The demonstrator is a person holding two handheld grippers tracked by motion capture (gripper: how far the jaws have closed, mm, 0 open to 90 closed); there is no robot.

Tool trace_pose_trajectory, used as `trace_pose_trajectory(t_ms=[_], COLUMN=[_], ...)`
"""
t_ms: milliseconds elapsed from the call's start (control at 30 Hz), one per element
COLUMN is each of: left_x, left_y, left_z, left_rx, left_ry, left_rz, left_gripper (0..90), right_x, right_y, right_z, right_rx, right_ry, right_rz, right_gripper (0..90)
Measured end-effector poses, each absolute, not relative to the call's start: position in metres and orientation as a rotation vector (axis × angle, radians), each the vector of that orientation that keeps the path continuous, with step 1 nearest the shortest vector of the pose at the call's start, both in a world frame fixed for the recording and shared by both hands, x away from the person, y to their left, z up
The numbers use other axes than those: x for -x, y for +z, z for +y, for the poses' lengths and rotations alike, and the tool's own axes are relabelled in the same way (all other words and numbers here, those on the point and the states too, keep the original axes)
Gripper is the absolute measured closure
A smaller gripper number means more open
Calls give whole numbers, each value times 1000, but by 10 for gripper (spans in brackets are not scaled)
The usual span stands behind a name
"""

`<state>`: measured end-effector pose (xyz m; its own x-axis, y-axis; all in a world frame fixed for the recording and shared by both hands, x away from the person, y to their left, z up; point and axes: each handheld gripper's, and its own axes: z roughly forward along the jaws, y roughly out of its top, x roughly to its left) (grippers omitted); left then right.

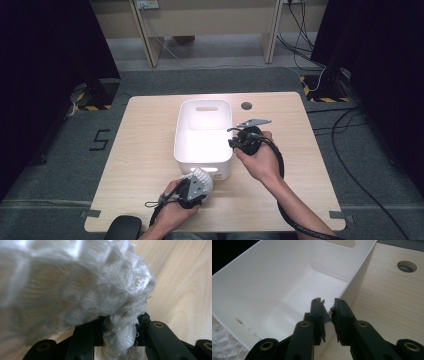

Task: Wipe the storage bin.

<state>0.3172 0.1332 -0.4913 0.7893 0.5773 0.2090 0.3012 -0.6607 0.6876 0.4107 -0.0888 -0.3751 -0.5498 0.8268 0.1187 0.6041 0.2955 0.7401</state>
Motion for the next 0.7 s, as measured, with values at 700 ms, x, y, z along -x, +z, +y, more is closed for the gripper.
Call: trace_pose_trajectory(t_ms=[700], left_x=[-330], left_y=[-493], left_z=[112], left_rx=[-2337], left_ry=[536], left_rz=[622], left_gripper=[684], right_x=[-411], right_y=[-375], right_z=[-89], right_rx=[-1302], right_ry=[1111], right_rz=[2282], right_gripper=[784])
